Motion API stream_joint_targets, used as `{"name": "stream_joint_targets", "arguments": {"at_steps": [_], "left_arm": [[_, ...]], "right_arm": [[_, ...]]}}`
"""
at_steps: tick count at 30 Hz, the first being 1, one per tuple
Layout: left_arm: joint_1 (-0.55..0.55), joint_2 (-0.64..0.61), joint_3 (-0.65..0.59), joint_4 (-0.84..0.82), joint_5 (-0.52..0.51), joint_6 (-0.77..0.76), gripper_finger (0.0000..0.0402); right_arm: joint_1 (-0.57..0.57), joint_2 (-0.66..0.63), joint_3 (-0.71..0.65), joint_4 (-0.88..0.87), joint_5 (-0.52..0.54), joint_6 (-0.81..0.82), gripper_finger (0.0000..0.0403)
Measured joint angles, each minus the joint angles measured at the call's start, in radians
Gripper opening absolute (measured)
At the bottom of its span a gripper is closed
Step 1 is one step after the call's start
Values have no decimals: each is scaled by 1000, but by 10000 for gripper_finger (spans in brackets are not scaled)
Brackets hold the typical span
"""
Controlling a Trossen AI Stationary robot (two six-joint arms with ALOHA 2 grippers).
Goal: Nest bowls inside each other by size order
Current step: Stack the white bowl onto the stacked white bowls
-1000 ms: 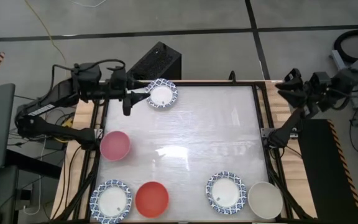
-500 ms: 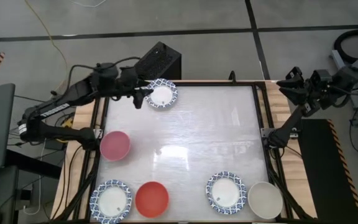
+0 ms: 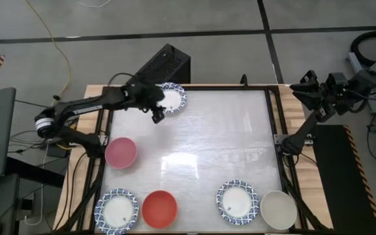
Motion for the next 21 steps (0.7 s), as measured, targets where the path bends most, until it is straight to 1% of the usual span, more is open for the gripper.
{"name": "stream_joint_targets", "arguments": {"at_steps": [7, 11, 12, 18, 21], "left_arm": [[-45, 110, 0, 11, -10, 160, 212], [-65, 140, 0, 20, -103, 236, 217], [-67, 145, 0, 20, -112, 251, 218], [-67, 218, 0, 29, -134, 268, 220], [-68, 260, 0, 29, -183, 253, 220]], "right_arm": [[0, 0, 0, -7, 2, 1, 148], [0, 0, 0, -14, 5, 1, 148], [0, 0, 0, -14, 5, 1, 148], [0, 0, 0, -15, 5, 15, 148], [0, 0, 0, -16, 5, 17, 148]]}}
